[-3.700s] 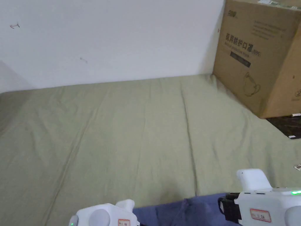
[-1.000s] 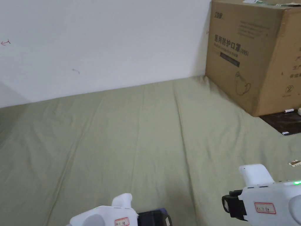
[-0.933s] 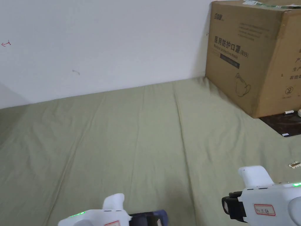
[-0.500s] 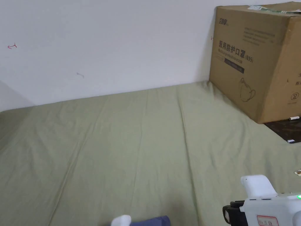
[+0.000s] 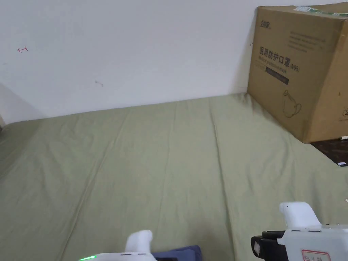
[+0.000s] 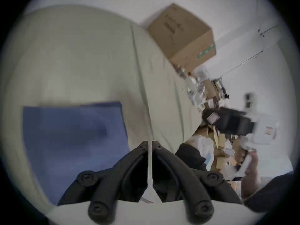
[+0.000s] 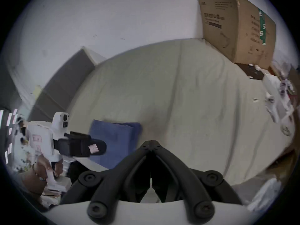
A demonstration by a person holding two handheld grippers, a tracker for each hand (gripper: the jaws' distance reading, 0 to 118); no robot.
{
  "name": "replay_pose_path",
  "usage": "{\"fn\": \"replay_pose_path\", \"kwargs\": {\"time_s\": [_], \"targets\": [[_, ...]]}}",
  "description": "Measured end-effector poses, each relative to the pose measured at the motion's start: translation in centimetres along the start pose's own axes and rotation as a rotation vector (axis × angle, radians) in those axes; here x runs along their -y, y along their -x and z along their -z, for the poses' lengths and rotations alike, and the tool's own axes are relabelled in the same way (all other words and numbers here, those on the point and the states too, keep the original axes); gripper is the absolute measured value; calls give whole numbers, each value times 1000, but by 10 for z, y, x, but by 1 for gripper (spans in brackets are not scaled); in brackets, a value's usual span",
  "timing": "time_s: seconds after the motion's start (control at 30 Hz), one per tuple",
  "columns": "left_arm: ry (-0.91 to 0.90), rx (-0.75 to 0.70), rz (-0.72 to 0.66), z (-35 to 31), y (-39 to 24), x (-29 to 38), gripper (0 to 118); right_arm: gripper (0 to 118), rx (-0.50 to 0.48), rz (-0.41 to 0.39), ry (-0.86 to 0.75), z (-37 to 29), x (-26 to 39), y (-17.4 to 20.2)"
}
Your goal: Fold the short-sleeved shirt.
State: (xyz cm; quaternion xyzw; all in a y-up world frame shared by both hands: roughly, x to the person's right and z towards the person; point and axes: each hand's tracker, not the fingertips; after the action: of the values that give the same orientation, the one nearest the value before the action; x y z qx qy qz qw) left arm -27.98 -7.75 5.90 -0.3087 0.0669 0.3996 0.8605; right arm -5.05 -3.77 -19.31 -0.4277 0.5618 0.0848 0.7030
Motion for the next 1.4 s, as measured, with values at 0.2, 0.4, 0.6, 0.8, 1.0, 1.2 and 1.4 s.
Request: {"fn": "replay_pose_path", "kwargs": {"time_s": [0.2, 0.4, 0.6, 0.8, 1.0, 1.2, 1.4], "targets": [[-249, -208, -77, -106, 54, 5, 4, 0, -205, 63, 126, 53, 5, 31], [-336, -239, -303, -149, 115, 37, 4, 0, -320, 111, 296, 140, 22, 58], [-311, -151, -365, -147, 157, 53, 5, 0, -246, 174, 375, 173, 35, 18], [-195, 66, -394, -112, 197, 49, 33, 0, -345, 345, 385, 164, 49, -17], [-77, 95, -355, -60, 218, 36, 117, 0, -369, 371, 380, 166, 56, -27], [-8, 362, -456, -5, 229, 27, 117, 0, -377, 371, 386, 165, 58, -30], [78, 488, -481, 34, 228, 21, 116, 0, -369, 384, 389, 167, 60, -30]]}}
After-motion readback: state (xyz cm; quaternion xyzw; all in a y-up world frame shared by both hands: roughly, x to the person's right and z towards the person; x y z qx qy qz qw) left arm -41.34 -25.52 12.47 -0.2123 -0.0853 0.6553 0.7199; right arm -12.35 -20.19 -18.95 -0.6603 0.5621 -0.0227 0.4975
